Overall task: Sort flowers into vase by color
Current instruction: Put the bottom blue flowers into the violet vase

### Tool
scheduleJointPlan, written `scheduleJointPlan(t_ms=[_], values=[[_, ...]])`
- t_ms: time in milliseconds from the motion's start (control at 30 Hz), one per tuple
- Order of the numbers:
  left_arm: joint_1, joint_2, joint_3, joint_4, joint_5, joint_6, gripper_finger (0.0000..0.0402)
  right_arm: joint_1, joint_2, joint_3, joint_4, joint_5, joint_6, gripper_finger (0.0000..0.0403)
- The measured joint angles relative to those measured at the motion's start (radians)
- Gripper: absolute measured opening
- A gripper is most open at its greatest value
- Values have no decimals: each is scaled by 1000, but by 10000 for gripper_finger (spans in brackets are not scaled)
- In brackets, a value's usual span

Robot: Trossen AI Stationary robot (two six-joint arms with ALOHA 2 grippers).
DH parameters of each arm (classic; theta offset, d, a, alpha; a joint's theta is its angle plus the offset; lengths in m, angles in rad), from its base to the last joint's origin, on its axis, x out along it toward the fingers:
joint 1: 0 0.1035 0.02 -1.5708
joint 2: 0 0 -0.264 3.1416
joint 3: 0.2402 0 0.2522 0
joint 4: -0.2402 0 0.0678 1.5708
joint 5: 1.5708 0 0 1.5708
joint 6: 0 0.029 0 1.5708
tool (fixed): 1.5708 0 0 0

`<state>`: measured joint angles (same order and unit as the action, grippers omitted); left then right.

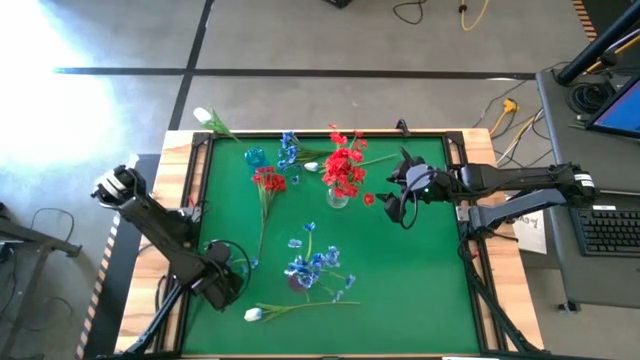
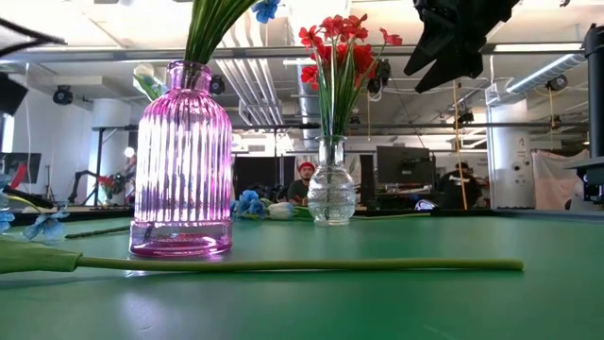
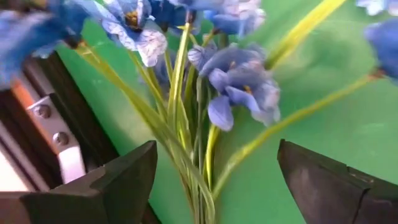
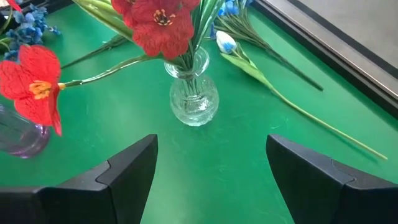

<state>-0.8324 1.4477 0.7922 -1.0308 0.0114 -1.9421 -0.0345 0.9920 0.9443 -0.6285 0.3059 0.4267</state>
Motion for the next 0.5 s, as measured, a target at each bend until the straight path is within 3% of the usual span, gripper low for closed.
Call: scheduleJointPlan(t_ms=[267, 500], values=[[2, 2, -95, 128, 0, -8, 312, 0, 0, 0, -2, 0, -2, 292], [3, 6, -93, 154, -1, -31, 310, 0, 0, 0, -2, 0, -8, 292]])
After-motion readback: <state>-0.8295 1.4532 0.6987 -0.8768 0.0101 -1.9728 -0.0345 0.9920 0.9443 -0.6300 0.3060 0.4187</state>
